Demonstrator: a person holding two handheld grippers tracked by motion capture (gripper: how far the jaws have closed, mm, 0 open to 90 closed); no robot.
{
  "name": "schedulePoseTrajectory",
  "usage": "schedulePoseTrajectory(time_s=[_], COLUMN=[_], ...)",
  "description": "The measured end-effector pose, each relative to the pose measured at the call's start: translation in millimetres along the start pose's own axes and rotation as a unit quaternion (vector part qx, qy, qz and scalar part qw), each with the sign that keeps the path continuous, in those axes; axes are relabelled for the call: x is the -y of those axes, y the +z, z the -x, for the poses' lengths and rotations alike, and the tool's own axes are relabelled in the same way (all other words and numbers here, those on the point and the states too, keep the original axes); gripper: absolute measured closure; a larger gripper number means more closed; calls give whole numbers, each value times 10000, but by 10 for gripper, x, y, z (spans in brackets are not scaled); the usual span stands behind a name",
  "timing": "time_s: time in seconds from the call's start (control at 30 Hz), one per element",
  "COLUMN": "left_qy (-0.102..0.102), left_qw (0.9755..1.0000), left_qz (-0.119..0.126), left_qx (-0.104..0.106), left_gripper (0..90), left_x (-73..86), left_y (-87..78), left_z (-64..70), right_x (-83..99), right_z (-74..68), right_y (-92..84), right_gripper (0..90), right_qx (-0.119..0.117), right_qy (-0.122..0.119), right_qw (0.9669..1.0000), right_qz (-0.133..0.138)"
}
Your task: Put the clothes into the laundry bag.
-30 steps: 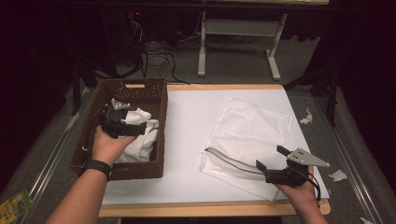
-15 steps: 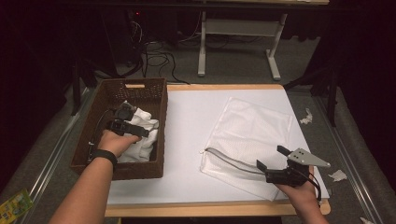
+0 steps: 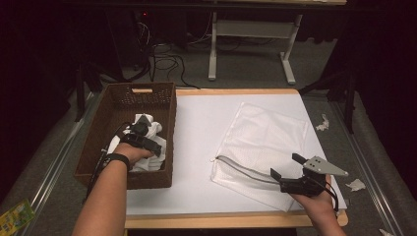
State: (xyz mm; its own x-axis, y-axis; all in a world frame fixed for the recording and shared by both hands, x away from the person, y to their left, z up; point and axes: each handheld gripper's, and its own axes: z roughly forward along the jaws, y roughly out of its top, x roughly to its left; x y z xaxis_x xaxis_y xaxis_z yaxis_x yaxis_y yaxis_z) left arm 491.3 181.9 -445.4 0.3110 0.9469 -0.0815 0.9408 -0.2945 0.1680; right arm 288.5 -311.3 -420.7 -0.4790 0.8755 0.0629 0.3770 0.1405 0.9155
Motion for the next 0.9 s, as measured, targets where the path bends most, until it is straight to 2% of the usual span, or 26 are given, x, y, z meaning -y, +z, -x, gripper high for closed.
schedulePoseTrajectory(time_s=[0.03,0.13,0.2,0.23,0.33,0.47,0.5,0.53,0.63,0.77,0.9], left_qy=[0,61,55,26,54,23,15,99,124,236,322], left_qw=[10000,9996,9996,9994,9993,9988,9988,9987,9988,9984,9969], left_qz=[0,38,75,157,230,352,386,392,436,477,688], left_qx=[0,-268,-264,-297,-291,-331,-312,-308,-211,-179,-192], left_gripper=[9,56,91,168,242,411,411,470,568,633,666], left_x=[0,4,10,19,25,30,33,38,37,41,58], left_y=[0,7,-14,-30,-55,-86,-89,-105,-143,-176,-250], left_z=[0,34,20,8,3,-9,-6,7,5,19,49], right_x=[0,2,2,3,3,1,1,0,-2,-3,-6], right_z=[0,-5,-8,-13,-18,-18,-18,-17,-9,-8,-10], right_y=[0,5,5,7,6,1,1,-1,-4,-10,-12], right_gripper=[25,27,27,29,30,32,32,33,33,34,35], right_qx=[0,-4,-15,-18,-25,-28,-28,-21,-25,-27,-23], right_qy=[0,-40,-37,-38,-43,-47,-47,-45,-22,0,-13], right_qw=[10000,10000,10000,10000,10000,10000,10000,10000,10000,10000,10000], right_qz=[0,-16,-24,-31,-26,-21,-21,-14,-8,1,11])
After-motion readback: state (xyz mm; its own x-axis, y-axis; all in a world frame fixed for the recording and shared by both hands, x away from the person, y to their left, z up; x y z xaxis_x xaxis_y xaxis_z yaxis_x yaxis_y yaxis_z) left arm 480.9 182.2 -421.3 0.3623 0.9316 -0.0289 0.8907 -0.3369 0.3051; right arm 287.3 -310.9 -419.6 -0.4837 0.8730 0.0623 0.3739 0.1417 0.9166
